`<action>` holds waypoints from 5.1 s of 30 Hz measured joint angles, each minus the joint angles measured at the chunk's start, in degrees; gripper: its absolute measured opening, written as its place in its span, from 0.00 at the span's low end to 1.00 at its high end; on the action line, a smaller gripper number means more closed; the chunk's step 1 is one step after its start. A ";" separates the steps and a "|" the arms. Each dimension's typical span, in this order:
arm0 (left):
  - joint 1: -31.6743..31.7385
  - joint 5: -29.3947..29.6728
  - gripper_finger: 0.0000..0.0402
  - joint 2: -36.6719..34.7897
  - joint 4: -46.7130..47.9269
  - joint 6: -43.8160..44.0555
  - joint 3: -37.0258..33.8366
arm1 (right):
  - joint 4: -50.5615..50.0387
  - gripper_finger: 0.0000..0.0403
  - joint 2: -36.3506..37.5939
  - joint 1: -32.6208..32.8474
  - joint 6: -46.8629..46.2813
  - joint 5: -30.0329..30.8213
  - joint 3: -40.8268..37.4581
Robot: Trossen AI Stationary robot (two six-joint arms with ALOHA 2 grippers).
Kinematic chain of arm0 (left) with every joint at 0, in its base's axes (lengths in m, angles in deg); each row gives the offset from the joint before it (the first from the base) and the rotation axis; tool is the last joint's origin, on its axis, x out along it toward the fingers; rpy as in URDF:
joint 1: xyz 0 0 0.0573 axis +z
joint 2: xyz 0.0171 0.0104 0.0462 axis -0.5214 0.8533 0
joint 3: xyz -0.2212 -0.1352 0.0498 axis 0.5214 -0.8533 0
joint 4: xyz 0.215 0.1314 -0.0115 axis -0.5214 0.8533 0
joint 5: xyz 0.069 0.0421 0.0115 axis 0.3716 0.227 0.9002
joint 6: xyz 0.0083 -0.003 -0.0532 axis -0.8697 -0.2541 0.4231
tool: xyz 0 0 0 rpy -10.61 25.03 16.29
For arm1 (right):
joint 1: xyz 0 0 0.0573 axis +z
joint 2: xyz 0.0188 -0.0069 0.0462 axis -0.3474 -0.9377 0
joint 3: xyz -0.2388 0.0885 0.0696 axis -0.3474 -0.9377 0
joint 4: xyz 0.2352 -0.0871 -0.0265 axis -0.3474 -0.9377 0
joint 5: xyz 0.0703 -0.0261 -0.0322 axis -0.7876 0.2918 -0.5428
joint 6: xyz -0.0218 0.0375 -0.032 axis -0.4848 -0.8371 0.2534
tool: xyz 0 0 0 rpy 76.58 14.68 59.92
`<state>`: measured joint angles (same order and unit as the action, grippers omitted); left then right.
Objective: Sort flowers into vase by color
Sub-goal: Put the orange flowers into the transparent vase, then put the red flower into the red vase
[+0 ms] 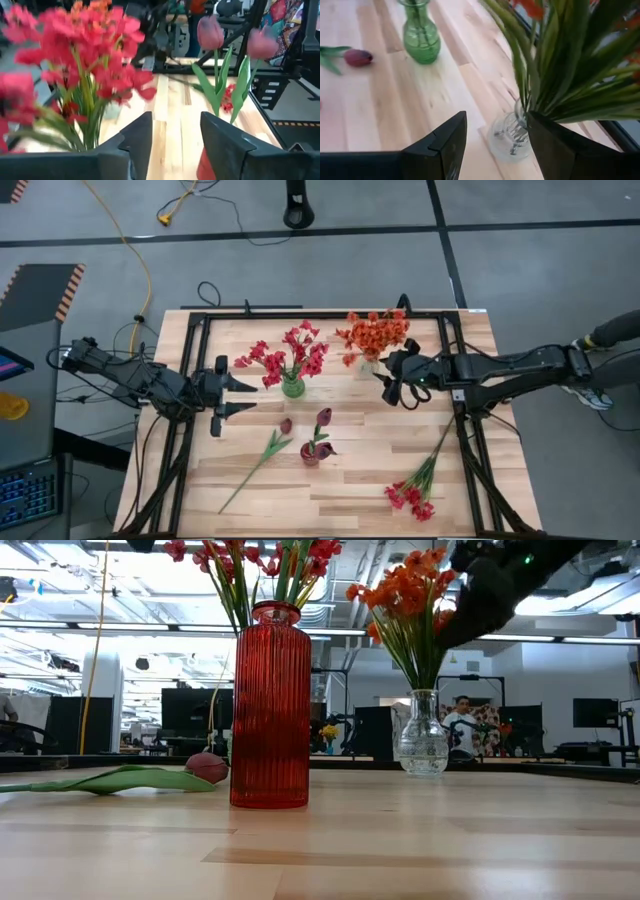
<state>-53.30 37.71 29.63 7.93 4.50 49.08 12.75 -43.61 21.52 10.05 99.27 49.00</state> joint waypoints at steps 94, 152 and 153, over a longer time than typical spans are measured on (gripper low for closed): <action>-5.13 -17.47 0.00 43.75 8.27 62.32 0.92 | -12.01 0.58 -0.02 24.35 -13.35 -0.02 7.14; -8.72 7.72 0.00 30.84 -55.65 -10.69 1.05 | -20.62 0.58 -0.02 24.33 -13.38 -1.53 7.11; -8.49 7.68 0.00 31.07 -55.55 -10.75 1.05 | -20.62 0.58 -0.02 24.33 -13.38 -1.53 7.11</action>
<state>-61.78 45.39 60.70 -47.62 -6.25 50.13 -7.87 -43.63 45.85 -3.32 97.74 56.12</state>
